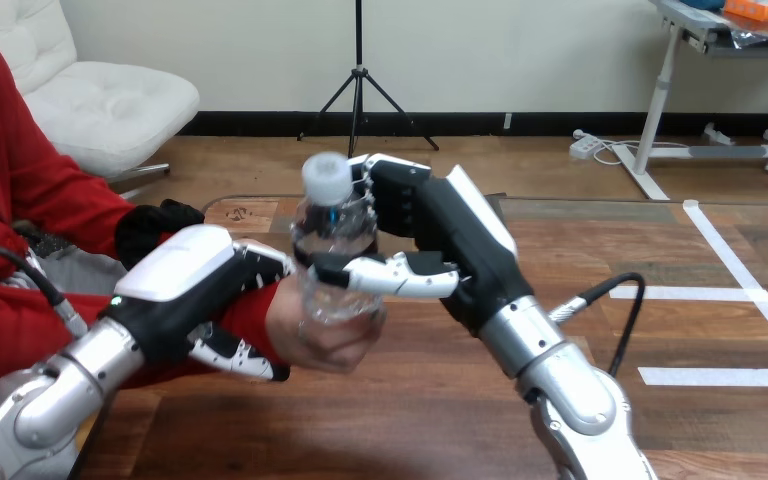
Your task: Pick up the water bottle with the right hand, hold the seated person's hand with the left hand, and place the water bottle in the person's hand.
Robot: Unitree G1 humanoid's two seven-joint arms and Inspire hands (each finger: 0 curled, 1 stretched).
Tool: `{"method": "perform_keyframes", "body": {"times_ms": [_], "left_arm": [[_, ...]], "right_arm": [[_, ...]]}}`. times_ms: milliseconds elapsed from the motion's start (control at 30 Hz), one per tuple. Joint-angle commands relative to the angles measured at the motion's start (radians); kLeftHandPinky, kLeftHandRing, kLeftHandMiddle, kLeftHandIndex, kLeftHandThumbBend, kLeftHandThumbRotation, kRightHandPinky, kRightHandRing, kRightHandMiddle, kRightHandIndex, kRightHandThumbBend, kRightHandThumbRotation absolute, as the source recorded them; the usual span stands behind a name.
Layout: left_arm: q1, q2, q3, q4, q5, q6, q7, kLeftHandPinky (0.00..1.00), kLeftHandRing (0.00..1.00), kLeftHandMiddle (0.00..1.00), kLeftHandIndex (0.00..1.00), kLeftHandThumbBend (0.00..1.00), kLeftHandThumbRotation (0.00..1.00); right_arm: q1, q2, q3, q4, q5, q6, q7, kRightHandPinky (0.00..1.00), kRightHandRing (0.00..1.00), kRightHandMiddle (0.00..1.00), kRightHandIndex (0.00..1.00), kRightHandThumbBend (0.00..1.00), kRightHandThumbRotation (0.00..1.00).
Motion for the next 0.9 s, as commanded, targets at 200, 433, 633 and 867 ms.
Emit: {"method": "perform_keyframes", "body": {"times_ms": [200, 433, 633, 867], "left_arm": [[-0.087, -0.015, 0.025, -0.008, -0.027, 0.006, 0.017, 0.60, 0.64, 0.68, 0.74, 0.99, 0.46], [-0.080, -0.002, 0.020, -0.010, -0.015, 0.000, 0.026, 0.70, 0.76, 0.81, 0.86, 1.00, 0.51], [-0.075, 0.014, 0.006, -0.018, 0.023, 0.017, 0.056, 0.82, 0.87, 0.90, 0.96, 1.00, 0.55], [-0.068, 0.023, 0.001, -0.021, 0.056, 0.032, 0.098, 0.95, 0.97, 0.98, 0.99, 1.00, 0.62]], "right_arm": [[-0.004, -0.053, -0.065, -0.051, 0.056, -0.021, 0.005, 0.55, 0.60, 0.64, 0.67, 1.00, 0.61], [0.016, -0.083, -0.087, -0.067, 0.070, -0.019, 0.004, 0.56, 0.59, 0.63, 0.67, 1.00, 0.66], [0.033, -0.110, -0.108, -0.080, 0.068, -0.028, 0.001, 0.56, 0.58, 0.62, 0.67, 1.00, 0.69], [0.050, -0.128, -0.127, -0.099, 0.072, -0.031, -0.002, 0.55, 0.57, 0.61, 0.67, 1.00, 0.72]]}}
